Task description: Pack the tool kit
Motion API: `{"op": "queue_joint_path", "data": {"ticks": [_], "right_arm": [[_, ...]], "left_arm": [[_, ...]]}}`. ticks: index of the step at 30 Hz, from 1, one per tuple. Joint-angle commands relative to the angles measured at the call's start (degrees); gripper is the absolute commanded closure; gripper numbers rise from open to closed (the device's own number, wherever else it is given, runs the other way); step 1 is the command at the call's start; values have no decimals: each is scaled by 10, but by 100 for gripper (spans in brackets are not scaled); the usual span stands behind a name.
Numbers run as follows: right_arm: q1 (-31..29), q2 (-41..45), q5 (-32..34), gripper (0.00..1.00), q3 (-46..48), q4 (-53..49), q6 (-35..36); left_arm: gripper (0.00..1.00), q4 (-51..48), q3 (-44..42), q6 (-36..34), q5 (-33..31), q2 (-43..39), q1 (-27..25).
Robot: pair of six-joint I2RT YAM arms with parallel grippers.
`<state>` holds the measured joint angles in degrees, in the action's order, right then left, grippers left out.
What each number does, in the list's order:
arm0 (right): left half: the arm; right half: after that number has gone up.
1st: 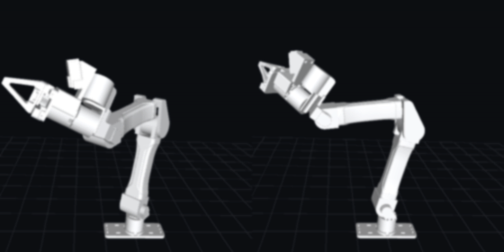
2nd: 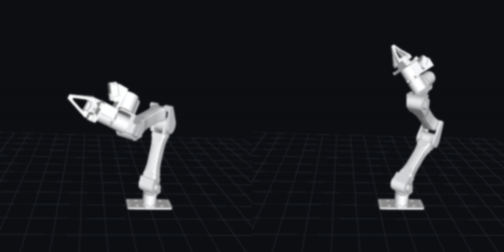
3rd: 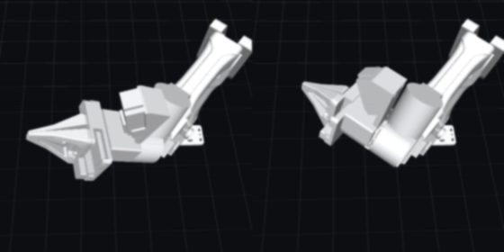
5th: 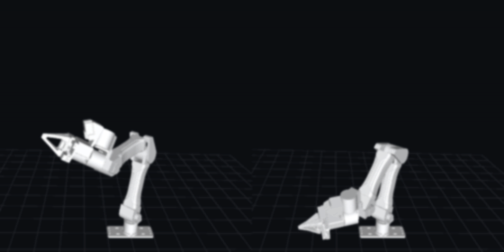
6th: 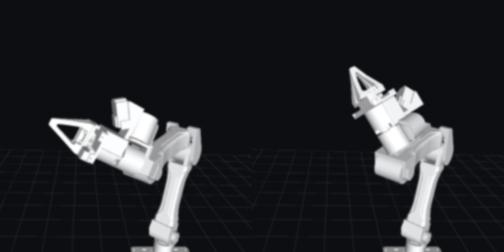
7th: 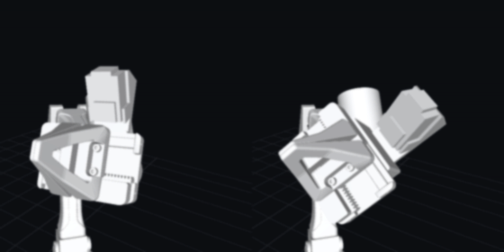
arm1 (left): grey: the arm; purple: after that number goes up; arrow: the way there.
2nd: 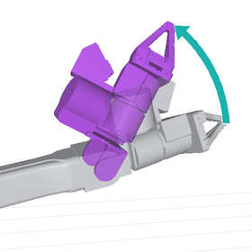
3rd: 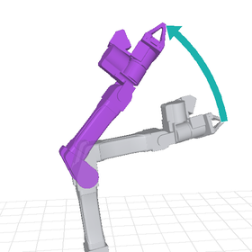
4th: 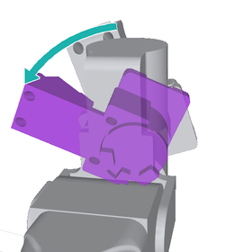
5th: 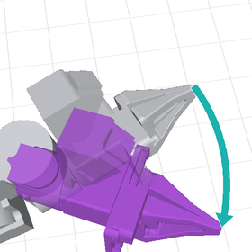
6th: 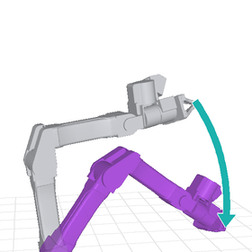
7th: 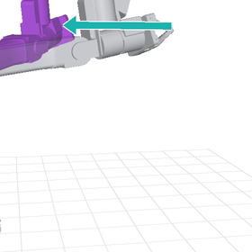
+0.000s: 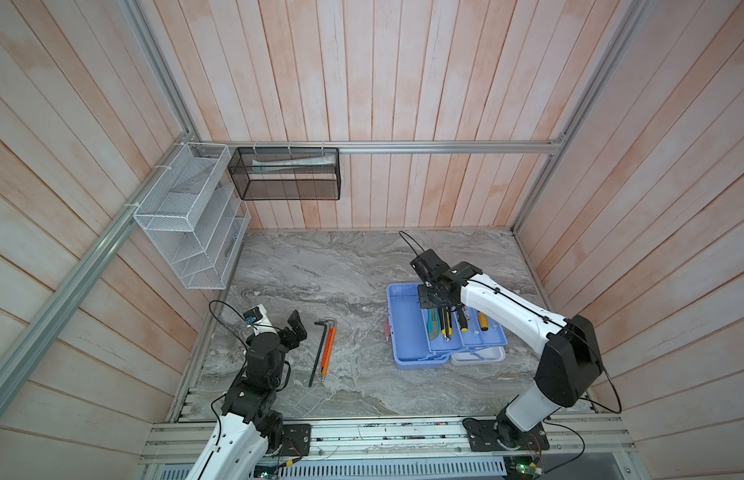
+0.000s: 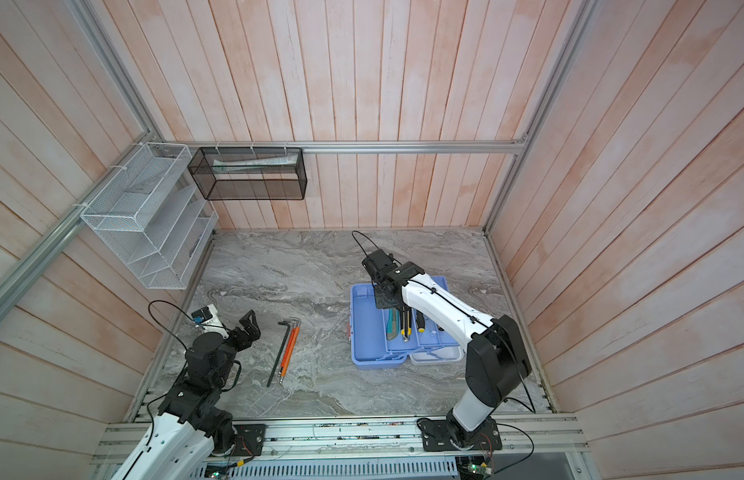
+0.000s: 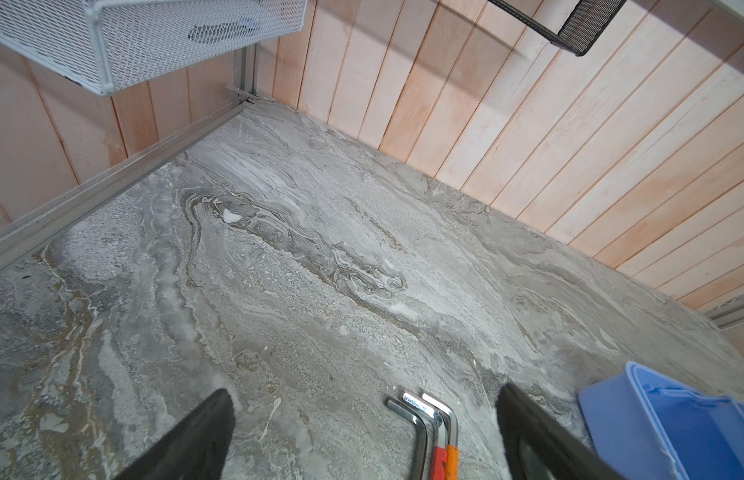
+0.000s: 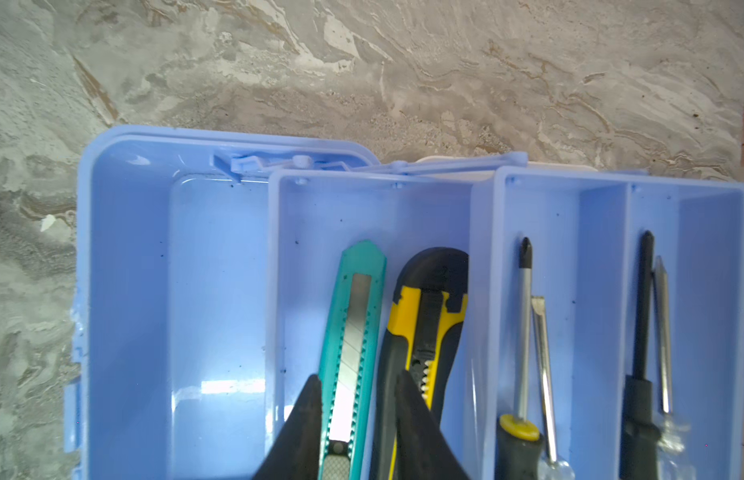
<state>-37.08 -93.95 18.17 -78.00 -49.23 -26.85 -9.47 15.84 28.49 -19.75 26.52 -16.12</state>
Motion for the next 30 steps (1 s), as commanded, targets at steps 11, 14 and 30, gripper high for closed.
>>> {"op": "queue_joint_path", "data": {"ticks": [11, 14, 30], "right_arm": [[-80, 29, -146, 79, 29, 164, 8], [-102, 36, -190, 74, 48, 224, -1], [-90, 134, -207, 73, 140, 309, -5]], "left_arm": [[0, 37, -8, 10, 84, 34, 3], [2, 26, 6, 53, 132, 92, -3], [3, -29, 73, 197, 42, 310, -190]]}}
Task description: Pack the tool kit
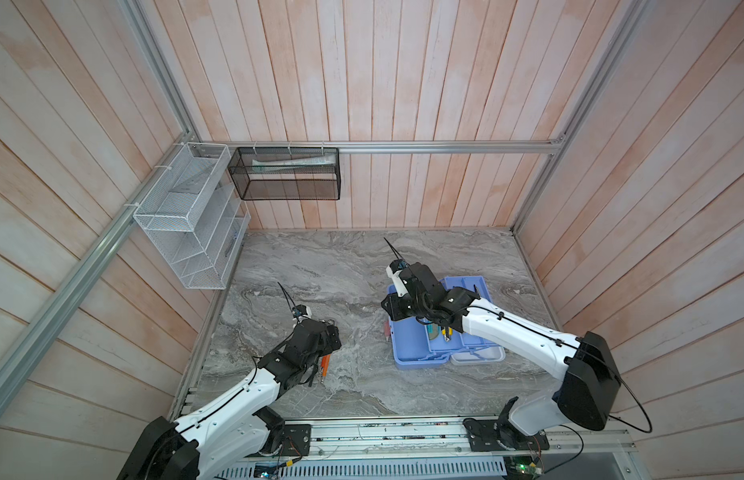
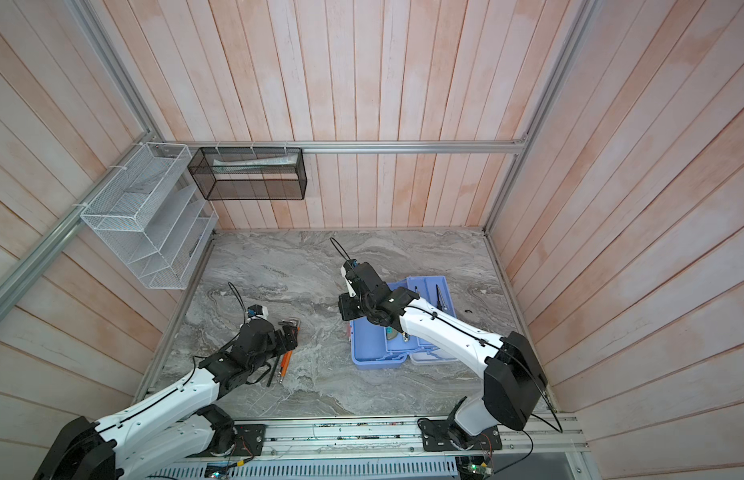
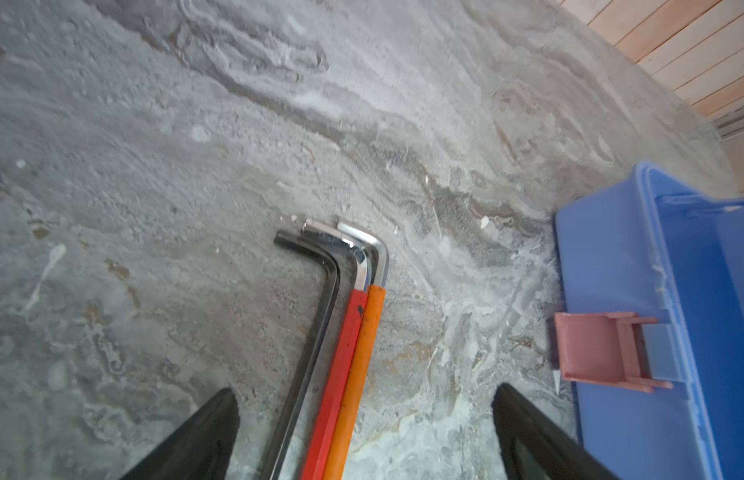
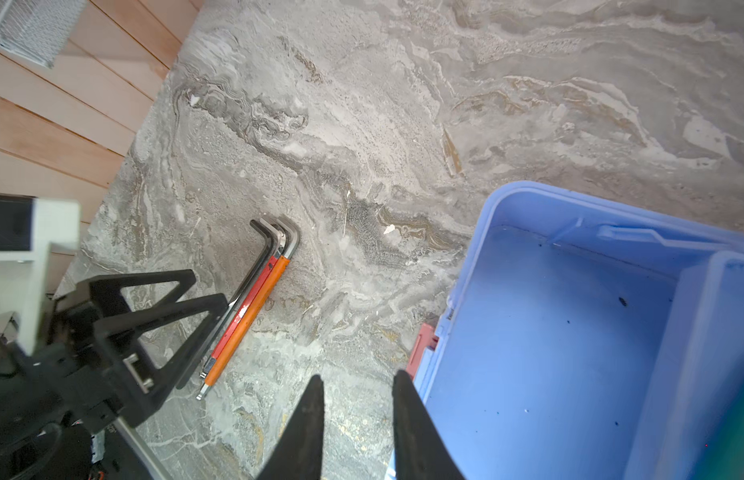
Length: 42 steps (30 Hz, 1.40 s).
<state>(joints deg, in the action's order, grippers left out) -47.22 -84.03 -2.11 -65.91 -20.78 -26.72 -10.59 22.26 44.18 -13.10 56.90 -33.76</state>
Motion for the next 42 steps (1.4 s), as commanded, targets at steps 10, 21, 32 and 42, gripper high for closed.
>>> {"op": "queue_joint_path", "data": {"ticks": [10, 21, 32, 42], "right_arm": [[53, 123, -16, 72, 84, 48, -11], [62, 142, -26, 72, 100, 43, -18], [63, 125, -28, 72, 100, 38, -11], [82, 95, -39, 71, 79, 29, 19]], "left_arm": [[3, -27, -14, 101, -41, 29, -69], [3, 9, -36, 119, -32, 53, -85], [3, 42, -49, 92, -23, 48, -107], [3, 110, -41, 85, -21, 47, -143]]}}
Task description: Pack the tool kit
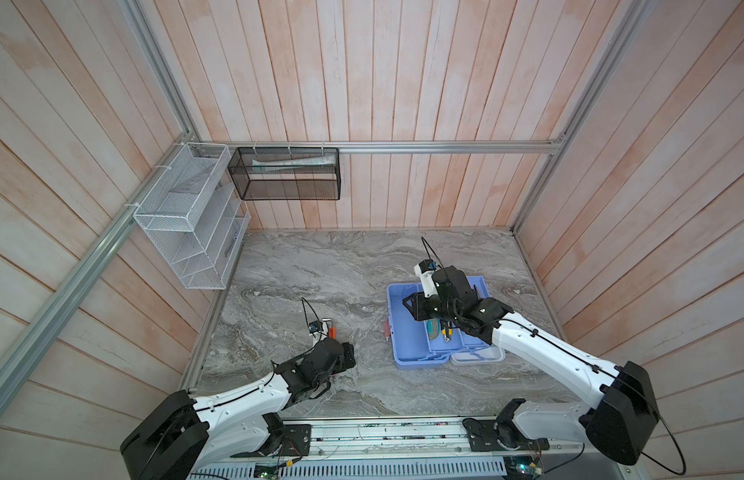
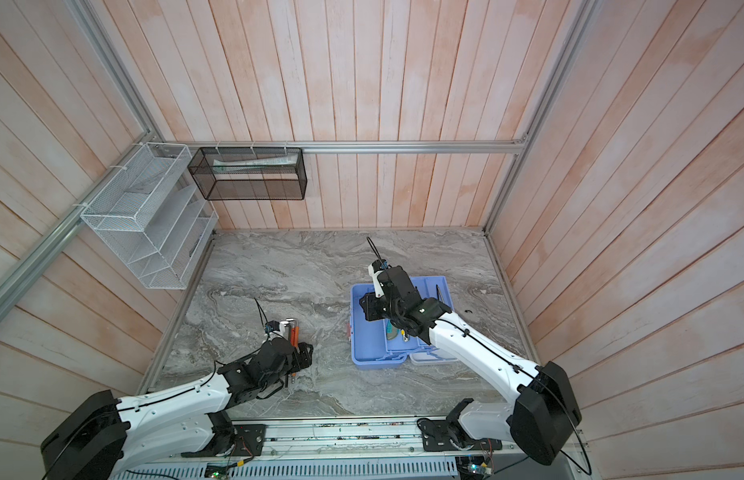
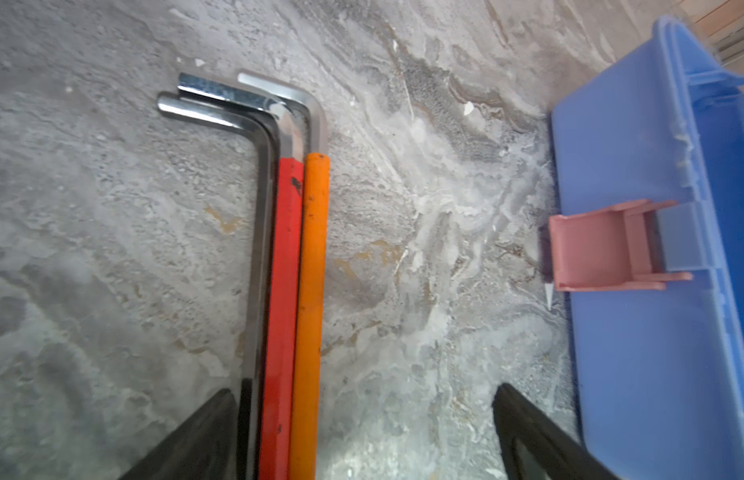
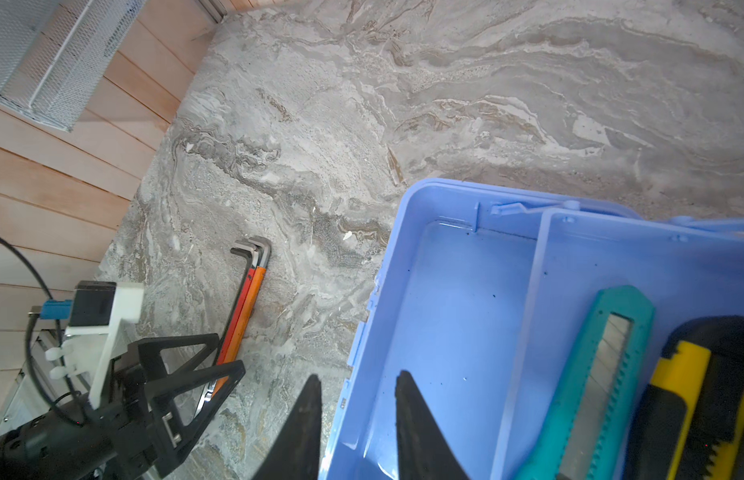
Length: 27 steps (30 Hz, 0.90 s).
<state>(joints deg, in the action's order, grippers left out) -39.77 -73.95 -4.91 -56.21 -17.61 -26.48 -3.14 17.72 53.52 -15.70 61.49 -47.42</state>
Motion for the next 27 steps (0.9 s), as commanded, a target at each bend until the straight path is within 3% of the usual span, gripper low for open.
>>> {"op": "queue_joint_path", "data": {"ticks": [1, 8, 15, 20, 24, 27], "right_arm": [[8, -11, -13, 71, -21, -2, 22], [9, -49, -13, 71, -62, -36, 56], [-49, -100, 15, 71, -88, -12, 34], [-110, -177, 47, 71, -127, -11, -2], [-157, -245, 74, 71, -169, -30, -21], [-178, -302, 67, 71, -210, -56, -31]], "left_arm": [[3, 32, 8, -8, 0, 2, -8], [3, -54, 42, -10, -67, -35, -8], [0, -264, 109, -3, -214, -127, 0], [0, -336, 113, -39, -270, -242, 68], [0, -293, 71, -89, -262, -344, 129], [0, -280, 58, -90, -266, -374, 155]]}}
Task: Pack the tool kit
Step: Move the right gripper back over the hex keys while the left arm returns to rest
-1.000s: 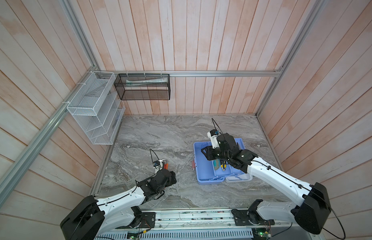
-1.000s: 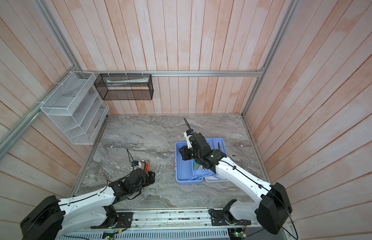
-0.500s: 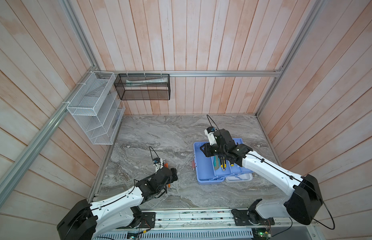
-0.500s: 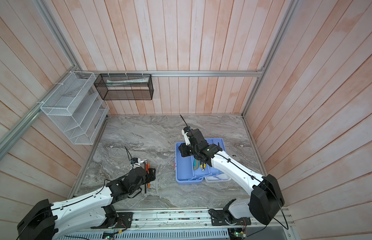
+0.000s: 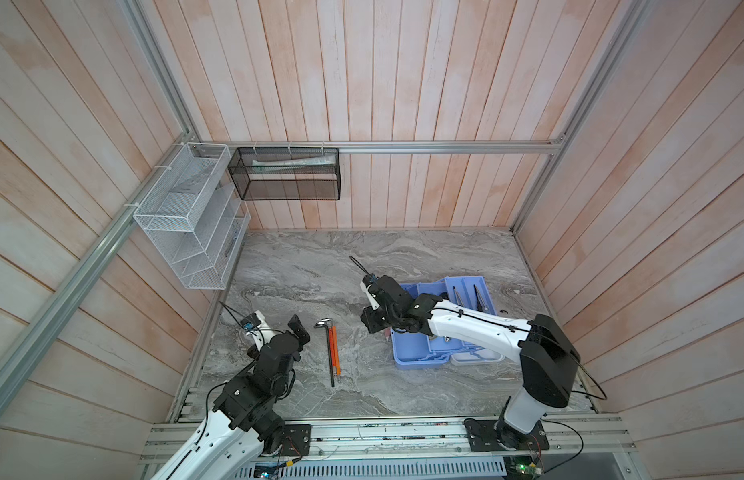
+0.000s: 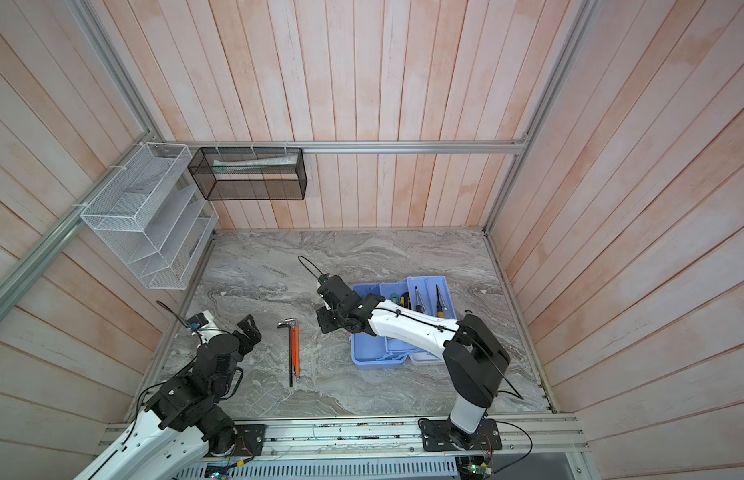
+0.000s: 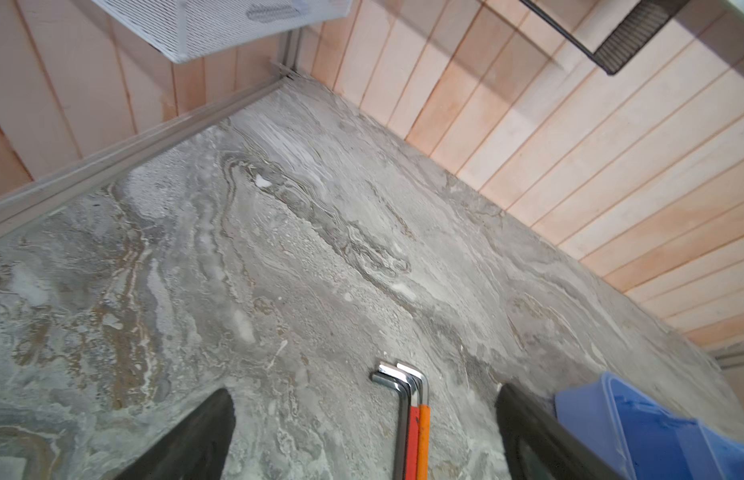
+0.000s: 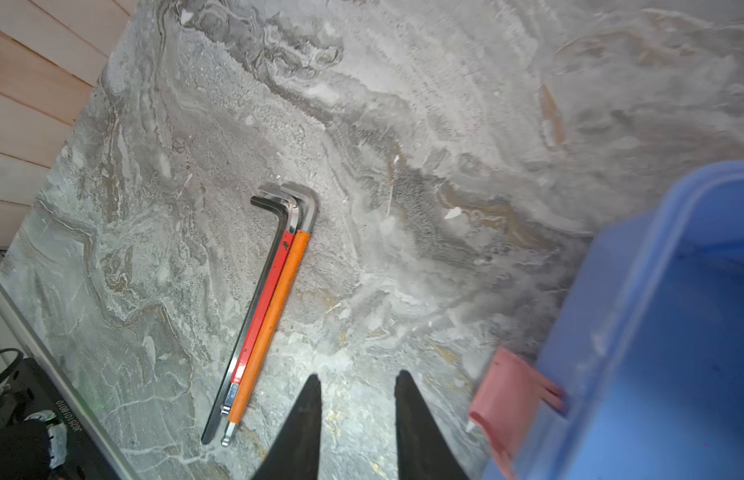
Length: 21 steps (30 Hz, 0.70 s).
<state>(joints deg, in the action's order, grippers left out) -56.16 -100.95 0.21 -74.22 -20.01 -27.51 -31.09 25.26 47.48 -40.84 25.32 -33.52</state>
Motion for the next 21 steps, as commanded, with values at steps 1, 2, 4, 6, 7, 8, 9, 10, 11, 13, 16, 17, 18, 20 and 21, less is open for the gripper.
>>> {"op": "queue_joint_path", "data": {"ticks": [1, 2, 4, 6, 7, 8, 9, 10, 11, 13, 16, 17, 18, 20, 21], "right_arm": [[-20, -51, 14, 71, -43, -37, -25], [-25, -67, 13, 71, -55, -40, -28], [-37, -98, 11, 71, -82, -44, -28], [-47, -131, 6, 71, -114, -53, -29], [-50, -145, 6, 71, -128, -57, -28], [-52, -156, 5, 71, -138, -61, -29], [-54, -167, 3, 71, -148, -61, -28], [-55, -178, -1, 70, -158, -62, -30], [-56, -187, -4, 70, -165, -64, -31], [-58, -207, -3, 69, -186, -76, -28], [-62, -230, 8, 69, -218, -101, -20], [-63, -236, 9, 69, -224, -105, -19], [-65, -242, 11, 69, -230, -109, -18], [-67, -253, 11, 69, -239, -115, -18], [-68, -258, 11, 69, -244, -121, -19]], "left_arm": [[0, 7, -20, -35, -13, -13, 21], [0, 12, -20, -38, -10, -9, 23], [0, 15, -18, -37, -8, 1, 25], [0, 17, -15, -38, -3, 14, 25], [0, 18, -14, -36, -1, 19, 25], [0, 16, -14, -34, -1, 20, 26], [0, 16, -15, -34, 2, 20, 26], [0, 18, -18, -34, 5, 17, 26], [0, 22, -23, -34, 8, 15, 25], [0, 33, -37, -36, 21, 9, 26], [0, 26, -51, -22, 31, 5, 26], [0, 26, -53, -22, 34, 4, 26], [0, 27, -55, -22, 37, 4, 26], [0, 30, -55, -27, 40, 3, 26], [0, 35, -56, -32, 43, 3, 26]]}}
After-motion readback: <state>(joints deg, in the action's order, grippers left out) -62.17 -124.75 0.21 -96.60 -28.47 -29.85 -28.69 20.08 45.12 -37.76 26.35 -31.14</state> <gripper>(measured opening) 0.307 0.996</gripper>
